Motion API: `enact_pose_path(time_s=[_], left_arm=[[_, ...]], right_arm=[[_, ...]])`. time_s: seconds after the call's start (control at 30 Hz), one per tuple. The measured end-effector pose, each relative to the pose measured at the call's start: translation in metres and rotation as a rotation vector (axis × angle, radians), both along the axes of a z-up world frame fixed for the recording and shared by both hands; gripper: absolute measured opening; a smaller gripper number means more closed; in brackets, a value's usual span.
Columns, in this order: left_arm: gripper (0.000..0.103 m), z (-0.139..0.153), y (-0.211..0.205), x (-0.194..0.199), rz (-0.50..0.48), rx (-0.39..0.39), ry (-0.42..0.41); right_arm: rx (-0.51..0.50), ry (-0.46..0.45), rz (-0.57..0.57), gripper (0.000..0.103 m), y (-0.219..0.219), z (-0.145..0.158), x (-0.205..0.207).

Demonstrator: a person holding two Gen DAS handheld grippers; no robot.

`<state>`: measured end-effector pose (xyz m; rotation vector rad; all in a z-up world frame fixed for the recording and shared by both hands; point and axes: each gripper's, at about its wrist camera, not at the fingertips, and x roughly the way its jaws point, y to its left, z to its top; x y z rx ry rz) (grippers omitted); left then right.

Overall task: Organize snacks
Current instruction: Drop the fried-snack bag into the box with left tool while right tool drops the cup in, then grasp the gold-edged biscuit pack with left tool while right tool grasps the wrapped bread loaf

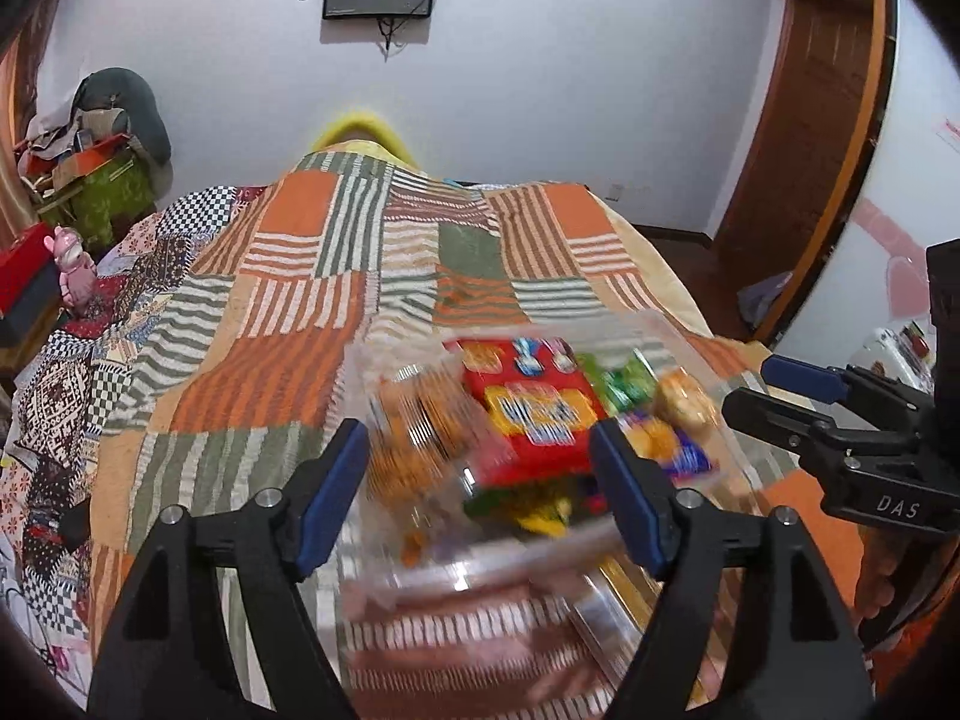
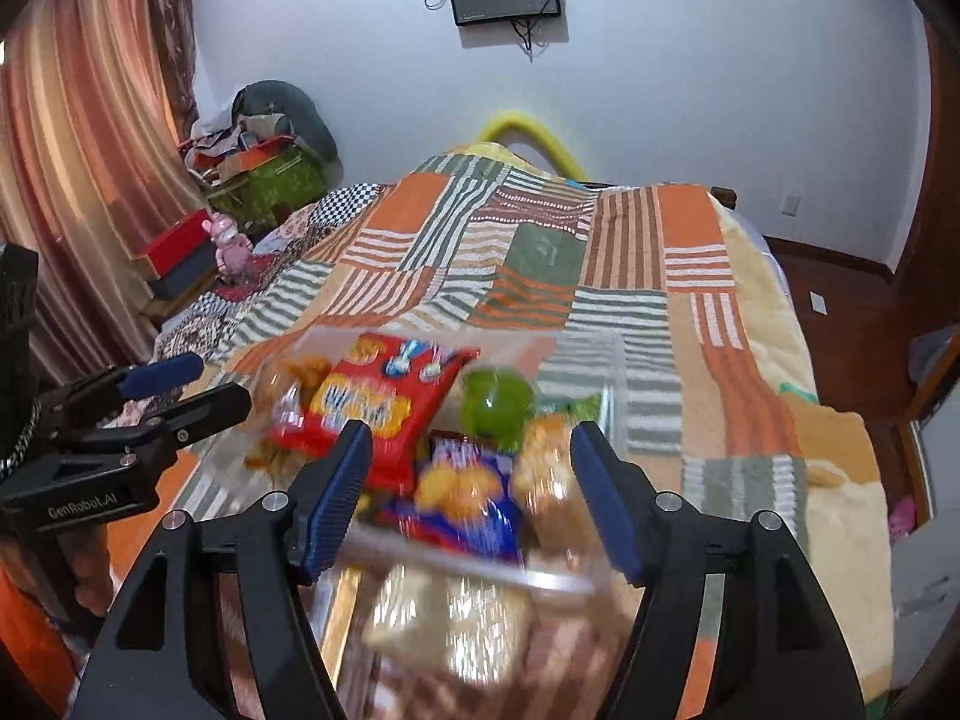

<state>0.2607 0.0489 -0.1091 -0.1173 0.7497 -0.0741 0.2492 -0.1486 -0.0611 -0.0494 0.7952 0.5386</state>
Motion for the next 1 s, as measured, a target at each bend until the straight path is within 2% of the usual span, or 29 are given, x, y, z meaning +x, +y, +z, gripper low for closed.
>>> enact_pose_path(time_s=[0.13, 0.27, 0.5, 0.6, 0.73, 0.83, 1.0], left_arm=[[0.078, -0.008, -0.017, -0.021, -0.016, 0.011, 0.016], [0.078, -0.028, -0.040, -0.036, -0.058, -0.001, 0.086], [0.078, -0.073, -0.074, -0.042, -0.102, 0.023, 0.197], [0.080, -0.087, -0.072, -0.042, -0.094, 0.025, 0.218], [0.080, -0.088, -0.056, -0.044, -0.077, -0.013, 0.206], [0.080, -0.086, -0.046, -0.049, -0.061, 0.006, 0.196], [0.079, -0.086, -0.025, -0.058, -0.047, 0.048, 0.186]], right_arm=[[-0.024, -0.004, 0.000, 0.067, -0.010, -0.004, -0.021], [-0.033, 0.018, 0.005, 0.067, -0.019, -0.013, -0.038], [-0.057, 0.054, 0.005, 0.070, -0.029, -0.030, -0.054], [-0.056, 0.072, 0.001, 0.071, -0.031, -0.035, -0.056], [-0.053, 0.093, -0.002, 0.077, -0.030, -0.044, -0.058], [-0.053, 0.110, 0.004, 0.084, -0.024, -0.051, -0.057], [-0.053, 0.145, 0.009, 0.084, -0.009, -0.063, -0.050]])
